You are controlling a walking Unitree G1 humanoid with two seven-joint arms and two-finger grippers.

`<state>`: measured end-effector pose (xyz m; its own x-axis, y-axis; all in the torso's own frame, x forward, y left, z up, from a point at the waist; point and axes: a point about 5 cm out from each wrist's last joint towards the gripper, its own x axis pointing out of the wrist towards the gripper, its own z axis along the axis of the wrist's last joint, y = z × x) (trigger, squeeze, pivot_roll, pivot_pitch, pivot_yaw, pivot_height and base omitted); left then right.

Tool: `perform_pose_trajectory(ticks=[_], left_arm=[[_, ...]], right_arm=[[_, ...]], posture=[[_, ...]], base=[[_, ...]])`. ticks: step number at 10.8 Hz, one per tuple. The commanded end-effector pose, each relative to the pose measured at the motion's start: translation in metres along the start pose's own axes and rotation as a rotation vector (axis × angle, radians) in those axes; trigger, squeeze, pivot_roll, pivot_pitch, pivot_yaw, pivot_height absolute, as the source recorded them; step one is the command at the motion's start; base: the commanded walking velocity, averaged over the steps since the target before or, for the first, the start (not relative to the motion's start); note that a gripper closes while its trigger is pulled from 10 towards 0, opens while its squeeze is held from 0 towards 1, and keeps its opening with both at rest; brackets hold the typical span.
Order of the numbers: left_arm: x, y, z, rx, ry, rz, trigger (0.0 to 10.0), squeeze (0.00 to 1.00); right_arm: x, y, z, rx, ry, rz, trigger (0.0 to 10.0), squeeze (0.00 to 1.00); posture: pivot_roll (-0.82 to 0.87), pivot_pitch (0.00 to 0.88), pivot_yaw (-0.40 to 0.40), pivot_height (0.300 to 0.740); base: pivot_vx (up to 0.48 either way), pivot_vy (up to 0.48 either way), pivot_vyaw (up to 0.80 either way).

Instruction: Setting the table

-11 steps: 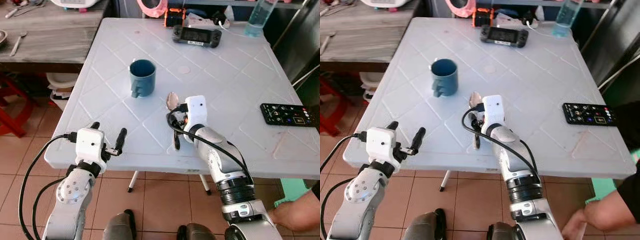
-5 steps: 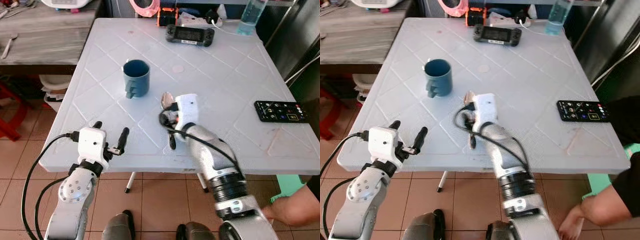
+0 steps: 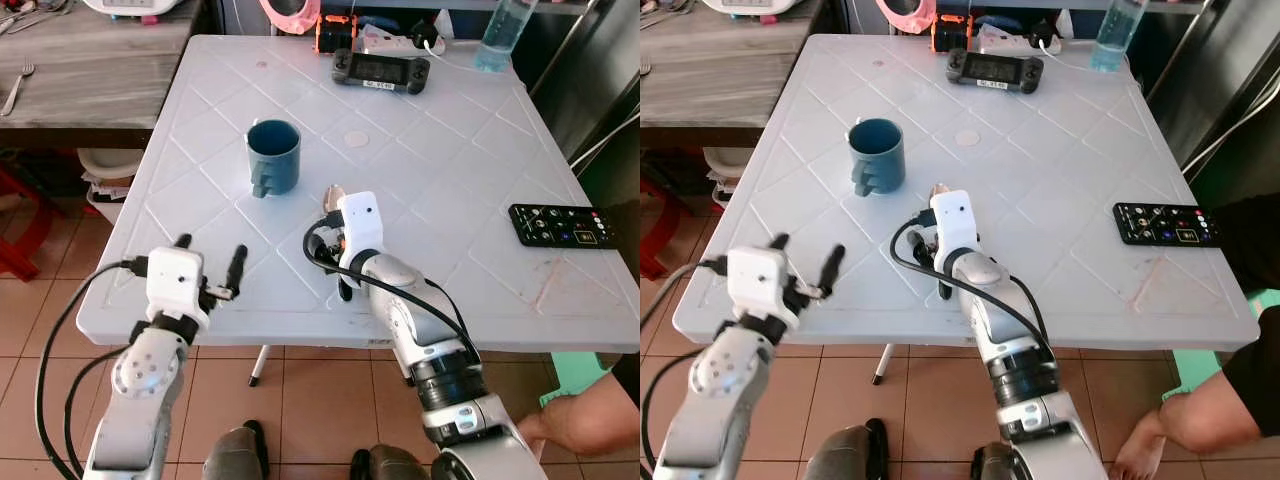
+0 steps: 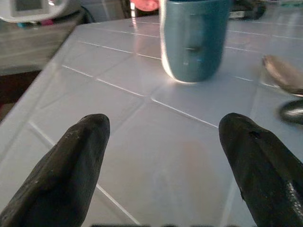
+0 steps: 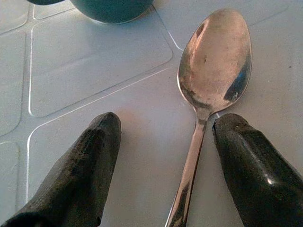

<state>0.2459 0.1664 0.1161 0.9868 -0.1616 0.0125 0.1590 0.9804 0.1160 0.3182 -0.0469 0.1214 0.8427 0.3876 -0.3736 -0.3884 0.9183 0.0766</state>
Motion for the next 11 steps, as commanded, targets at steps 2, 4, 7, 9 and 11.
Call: perform_pose_trajectory(ticks=[2, 4, 7, 9, 11], left_arm=[[0.003, 0.005, -0.002, 0.007, 0.001, 0.013, 10.0, 0.00], [0.005, 0.003, -0.002, 0.000, -0.008, -0.004, 10.0, 0.00], [0.007, 0.004, -0.002, -0.002, -0.016, -0.006, 10.0, 0.00], [0.008, 0.002, -0.003, -0.006, -0.019, -0.009, 10.0, 0.00], [0.008, 0.001, -0.003, -0.012, -0.020, -0.014, 10.0, 0.00]], right_arm=[[-0.002, 0.004, -0.031, 0.041, 0.154, 0.013, 10.0, 0.00], [-0.006, -0.001, -0.040, 0.080, 0.204, -0.030, 9.9, 0.00], [-0.014, -0.023, -0.059, 0.134, 0.279, -0.127, 0.0, 0.00], [-0.018, -0.030, -0.066, 0.165, 0.305, -0.138, 0.0, 0.00], [-0.022, -0.039, -0.081, 0.238, 0.371, -0.140, 0.0, 0.00]], posture=[[0.04, 0.123, -0.016, 0.740], [0.04, 0.115, -0.018, 0.740], [0.03, 0.108, -0.020, 0.740], [0.03, 0.105, -0.019, 0.740], [0.03, 0.103, -0.024, 0.740]], base=[[0.000, 0.000, 0.00], [0.000, 0.000, 0.00], [0.000, 0.000, 0.00], [0.000, 0.000, 0.00], [0.000, 0.000, 0.00]])
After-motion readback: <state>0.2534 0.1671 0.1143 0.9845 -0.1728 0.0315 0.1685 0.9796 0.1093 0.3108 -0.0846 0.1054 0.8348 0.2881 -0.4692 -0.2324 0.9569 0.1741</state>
